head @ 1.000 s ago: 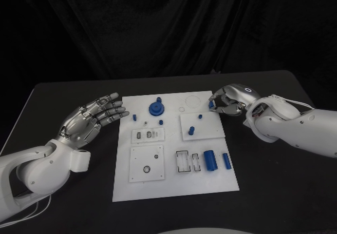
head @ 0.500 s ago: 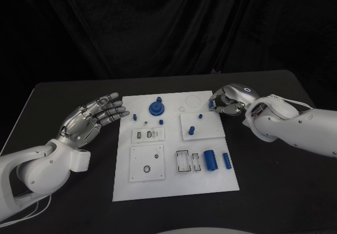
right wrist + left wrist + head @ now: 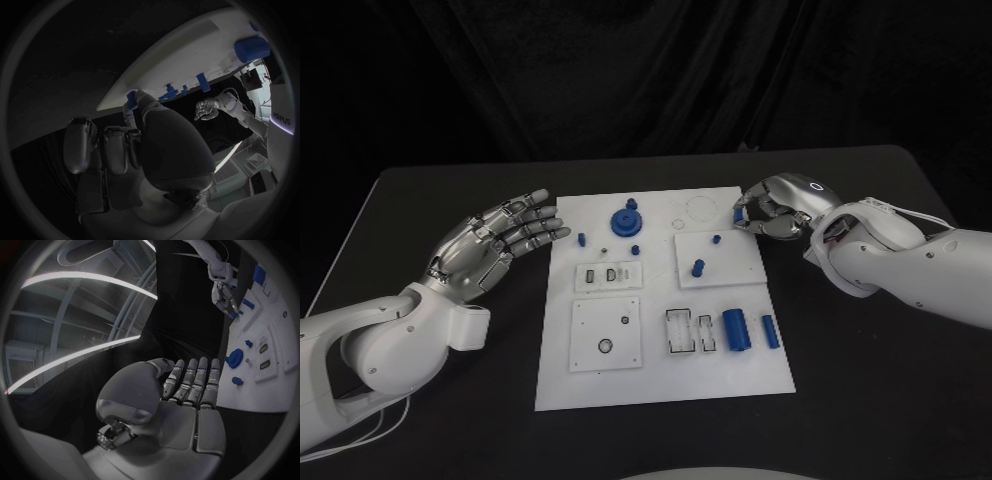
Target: Assemble the parts on the task board
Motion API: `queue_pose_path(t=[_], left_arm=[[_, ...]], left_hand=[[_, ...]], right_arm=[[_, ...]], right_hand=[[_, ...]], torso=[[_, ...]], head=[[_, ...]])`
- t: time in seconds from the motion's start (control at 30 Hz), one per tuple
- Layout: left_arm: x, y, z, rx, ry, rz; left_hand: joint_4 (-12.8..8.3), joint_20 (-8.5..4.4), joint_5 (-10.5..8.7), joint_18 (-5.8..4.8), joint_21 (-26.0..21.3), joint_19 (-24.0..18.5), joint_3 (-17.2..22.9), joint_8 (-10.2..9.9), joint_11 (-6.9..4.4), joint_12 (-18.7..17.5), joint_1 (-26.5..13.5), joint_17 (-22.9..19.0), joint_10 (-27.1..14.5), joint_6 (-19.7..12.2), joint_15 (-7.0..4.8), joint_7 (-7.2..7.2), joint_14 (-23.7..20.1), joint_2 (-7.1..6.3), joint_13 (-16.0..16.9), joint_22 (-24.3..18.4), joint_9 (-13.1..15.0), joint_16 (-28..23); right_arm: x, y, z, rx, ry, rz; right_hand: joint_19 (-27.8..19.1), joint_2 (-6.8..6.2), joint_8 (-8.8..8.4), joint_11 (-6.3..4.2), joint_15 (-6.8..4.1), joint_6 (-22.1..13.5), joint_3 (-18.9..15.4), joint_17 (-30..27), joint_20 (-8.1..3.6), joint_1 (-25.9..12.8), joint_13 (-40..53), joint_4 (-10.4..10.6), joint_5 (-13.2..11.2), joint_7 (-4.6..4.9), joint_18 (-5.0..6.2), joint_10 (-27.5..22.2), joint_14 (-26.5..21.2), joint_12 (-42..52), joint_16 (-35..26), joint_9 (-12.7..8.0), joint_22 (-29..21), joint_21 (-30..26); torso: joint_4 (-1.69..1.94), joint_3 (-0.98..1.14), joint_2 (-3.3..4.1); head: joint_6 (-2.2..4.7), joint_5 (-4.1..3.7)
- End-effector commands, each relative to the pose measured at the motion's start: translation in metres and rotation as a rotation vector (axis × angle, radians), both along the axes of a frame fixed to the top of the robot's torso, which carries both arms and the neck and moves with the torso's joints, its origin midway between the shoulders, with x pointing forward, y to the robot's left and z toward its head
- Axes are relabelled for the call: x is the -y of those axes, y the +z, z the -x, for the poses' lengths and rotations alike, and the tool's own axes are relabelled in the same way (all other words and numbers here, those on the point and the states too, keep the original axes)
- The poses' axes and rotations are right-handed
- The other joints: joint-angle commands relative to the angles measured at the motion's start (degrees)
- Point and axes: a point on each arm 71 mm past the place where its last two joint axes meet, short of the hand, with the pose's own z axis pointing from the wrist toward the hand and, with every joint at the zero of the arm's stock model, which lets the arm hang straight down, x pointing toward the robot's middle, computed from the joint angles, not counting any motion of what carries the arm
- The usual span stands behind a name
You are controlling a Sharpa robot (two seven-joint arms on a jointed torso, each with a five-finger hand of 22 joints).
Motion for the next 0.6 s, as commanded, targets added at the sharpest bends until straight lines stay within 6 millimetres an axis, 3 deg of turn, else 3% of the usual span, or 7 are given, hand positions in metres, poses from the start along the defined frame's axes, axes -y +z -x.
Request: queue_pose_path(t=[0.03,0.17,0.4,0.53,0.6], left_arm=[[-0.002,0.007,0.002,0.085,0.031,0.065],[-0.002,0.007,0.002,0.084,0.03,0.064],[0.0,0.007,0.001,0.084,0.023,0.068],[0.0,0.007,0.001,0.083,0.026,0.067],[0.0,0.007,0.001,0.082,0.026,0.068]], left_hand=[[0.1,0.15,0.21,-0.7,0.1,0.4,0.4,0.2,0.05,0.4,-0.7,-0.1,0.4,0.4,0.07,0.02,0.3,0.09,0.1,0.0,0.1,0.3],[0.1,0.15,0.21,-0.7,0.2,0.4,0.4,0.3,0.05,0.4,-0.7,-0.1,0.4,0.5,0.08,0.04,0.3,0.08,0.1,0.0,0.1,0.3],[0.1,0.15,0.22,-0.71,0.2,0.4,0.4,0.3,0.06,0.4,-0.7,-0.1,0.5,0.6,0.09,0.06,0.3,0.09,0.1,0.0,0.1,0.3],[0.1,0.15,0.23,-0.72,0.2,0.4,0.5,0.3,0.07,0.5,-0.7,-0.1,0.5,0.6,0.09,0.08,0.3,0.1,0.1,0.0,0.1,0.3],[0.1,0.15,0.23,-0.72,0.2,0.4,0.5,0.3,0.07,0.5,-0.7,-0.1,0.5,0.6,0.09,0.08,0.3,0.1,0.1,0.0,0.1,0.3]], right_arm=[[-0.011,0.01,0.005,0.033,0.03,-0.041],[-0.034,0.022,0.013,0.048,0.092,-0.052],[-0.081,0.026,0.024,0.054,0.222,-0.067],[-0.104,0.018,0.026,0.039,0.285,-0.061],[-0.117,0.012,0.027,0.038,0.322,-0.05]], right_hand=[[-0.4,0.0,0.35,0.2,0.2,0.4,0.3,12.4,0.08,0.4,15.1,0.0,0.3,-0.18,0.77,6.0,5.0,0.2,-0.2,0.2,5.7,-0.3],[-0.4,0.03,0.38,0.18,0.18,0.5,0.3,12.3,0.07,0.6,15.1,-0.1,0.7,-0.2,0.79,6.0,5.0,0.2,-0.4,0.4,5.6,-0.3],[-0.4,0.0,0.63,0.05,0.08,1.0,0.5,12.3,0.01,0.8,15.1,-0.4,1.5,-0.36,0.8,6.0,5.0,0.2,-0.3,0.8,5.6,-0.4],[-0.4,0.03,0.68,0.01,0.05,1.1,0.5,12.3,-0.02,0.8,15.1,-0.4,1.7,-0.41,0.81,6.0,5.0,0.2,-0.3,1.0,5.6,-0.4],[-0.7,0.08,0.8,-0.08,-0.02,1.4,0.6,12.1,-0.08,0.9,15.1,-0.6,2.2,-0.51,0.92,6.0,4.9,0.2,-0.5,1.2,5.4,-0.8]], torso=[[-0.01,0.0,0.03],[-0.06,0.0,0.02],[-0.13,-0.21,0.17],[-0.14,-0.21,0.03],[0.03,-0.26,0.01]], head=[[-0.02,0.27],[-0.06,0.46],[0.04,0.55],[-0.03,1.77],[0.08,3.19]])
